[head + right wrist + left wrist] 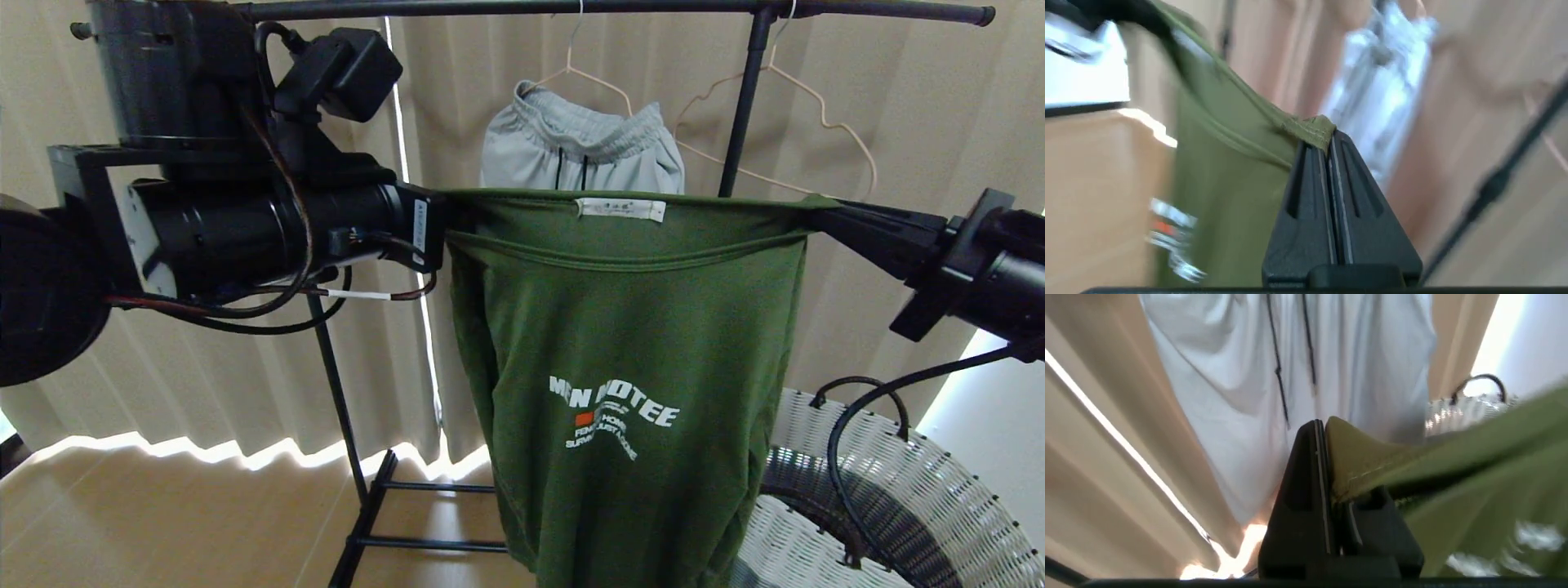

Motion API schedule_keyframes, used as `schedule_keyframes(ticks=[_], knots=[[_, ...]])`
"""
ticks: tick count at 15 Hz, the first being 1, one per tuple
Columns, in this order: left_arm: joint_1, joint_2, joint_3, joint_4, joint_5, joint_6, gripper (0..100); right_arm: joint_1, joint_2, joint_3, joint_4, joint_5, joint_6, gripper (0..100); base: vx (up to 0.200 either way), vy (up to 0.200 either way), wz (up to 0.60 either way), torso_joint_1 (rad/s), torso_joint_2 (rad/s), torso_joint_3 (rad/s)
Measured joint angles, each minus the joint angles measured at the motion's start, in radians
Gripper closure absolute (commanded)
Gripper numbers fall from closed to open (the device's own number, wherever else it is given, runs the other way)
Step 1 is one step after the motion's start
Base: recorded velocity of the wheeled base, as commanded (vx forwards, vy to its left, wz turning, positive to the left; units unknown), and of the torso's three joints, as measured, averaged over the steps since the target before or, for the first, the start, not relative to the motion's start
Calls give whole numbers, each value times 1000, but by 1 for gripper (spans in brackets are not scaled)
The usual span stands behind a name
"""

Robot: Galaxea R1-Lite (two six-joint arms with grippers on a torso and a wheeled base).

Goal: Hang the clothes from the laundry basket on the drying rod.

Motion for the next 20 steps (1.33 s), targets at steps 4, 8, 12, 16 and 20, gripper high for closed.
schedule_keyframes(ticks=[4,8,12,16,20], knots=[[1,-111,31,122,-120,-8,100,-15,101,-97,-72,-5,56,100,0,0,0,0,0,0],[-37,-225,87,152,-140,-5,100,-5,178,-178,-91,-3,89,100,0,0,0,0,0,0],[-116,-280,150,155,-141,-3,100,64,249,-235,-91,-6,92,100,0,0,0,0,0,0],[-141,-299,160,152,-138,1,100,96,271,-242,-91,-10,91,100,0,0,0,0,0,0],[-93,-264,89,148,-121,11,100,81,225,-192,-80,-15,84,100,0,0,0,0,0,0]])
